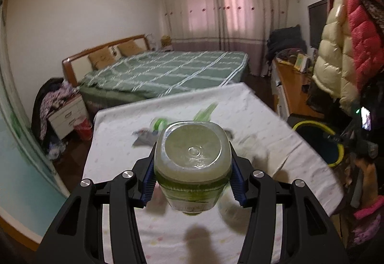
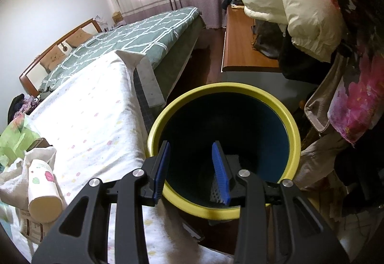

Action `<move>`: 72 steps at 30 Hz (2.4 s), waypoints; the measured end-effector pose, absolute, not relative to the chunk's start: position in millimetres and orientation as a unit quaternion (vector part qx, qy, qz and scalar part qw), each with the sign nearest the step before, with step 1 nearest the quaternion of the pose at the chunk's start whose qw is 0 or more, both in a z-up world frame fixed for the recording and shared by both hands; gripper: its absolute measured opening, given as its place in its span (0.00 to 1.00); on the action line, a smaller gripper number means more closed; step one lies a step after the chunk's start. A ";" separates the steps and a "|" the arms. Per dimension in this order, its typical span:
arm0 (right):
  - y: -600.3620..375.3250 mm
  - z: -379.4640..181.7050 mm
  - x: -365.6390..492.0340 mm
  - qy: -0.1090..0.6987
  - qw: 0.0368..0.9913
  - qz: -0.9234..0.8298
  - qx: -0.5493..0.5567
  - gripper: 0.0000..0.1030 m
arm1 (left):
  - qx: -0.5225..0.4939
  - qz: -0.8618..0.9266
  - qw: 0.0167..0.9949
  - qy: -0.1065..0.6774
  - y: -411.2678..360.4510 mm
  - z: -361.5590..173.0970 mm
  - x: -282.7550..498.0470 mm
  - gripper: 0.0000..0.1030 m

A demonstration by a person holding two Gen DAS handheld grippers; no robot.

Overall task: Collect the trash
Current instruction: 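Lift the coconut-drink bottle with the left gripper and drop it into the yellow bin, then return the right gripper to the table and grasp the white tissue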

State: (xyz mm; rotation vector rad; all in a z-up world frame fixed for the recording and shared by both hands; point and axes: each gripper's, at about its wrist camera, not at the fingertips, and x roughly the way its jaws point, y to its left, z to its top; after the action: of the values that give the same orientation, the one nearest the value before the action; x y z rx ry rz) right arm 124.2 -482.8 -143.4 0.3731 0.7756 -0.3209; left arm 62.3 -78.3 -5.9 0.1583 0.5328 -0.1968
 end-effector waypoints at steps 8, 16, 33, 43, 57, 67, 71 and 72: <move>-508.9 -142.1 108.6 0.361 0.896 -0.169 0.195 0.34 | 0.097 -0.164 0.956 0.222 -146.2 41.7 75.2 0.50; -543.1 -144.4 85.5 0.355 0.892 -0.194 0.202 0.34 | 0.099 -0.269 0.931 0.226 -249.6 44.7 97.5 0.50; -590.8 -160.4 56.2 0.360 0.879 -0.221 0.222 0.34 | 0.129 -0.342 0.870 0.330 -442.9 -69.6 157.9 0.50; -590.2 -160.8 55.0 0.363 0.877 -0.227 0.217 0.41 | 0.138 -0.330 0.844 0.398 -462.4 -130.0 172.8 0.50; -559.2 -147.4 63.6 0.362 0.887 -0.214 0.191 0.44 | 0.101 -0.309 0.875 0.358 -380.5 -77.5 145.4 0.77; -498.9 -147.5 91.7 0.380 0.899 -0.147 0.161 0.44 | 0.063 -0.157 0.948 0.269 -202.3 -14.9 100.8 0.91; -460.8 -145.2 107.1 0.389 0.904 -0.107 0.143 0.44 | 0.042 -0.067 0.963 0.258 -128.5 -11.0 85.4 0.92; -450.4 -144.0 110.5 0.390 0.905 -0.097 0.136 0.44 | 0.035 -0.045 0.964 0.259 -108.3 -11.8 82.4 0.92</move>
State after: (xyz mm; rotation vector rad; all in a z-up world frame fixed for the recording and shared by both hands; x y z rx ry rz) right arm 110.5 -450.4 -144.0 0.2818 0.8064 -0.1996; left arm 82.4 -108.2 -11.8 0.0706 0.5236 -0.0914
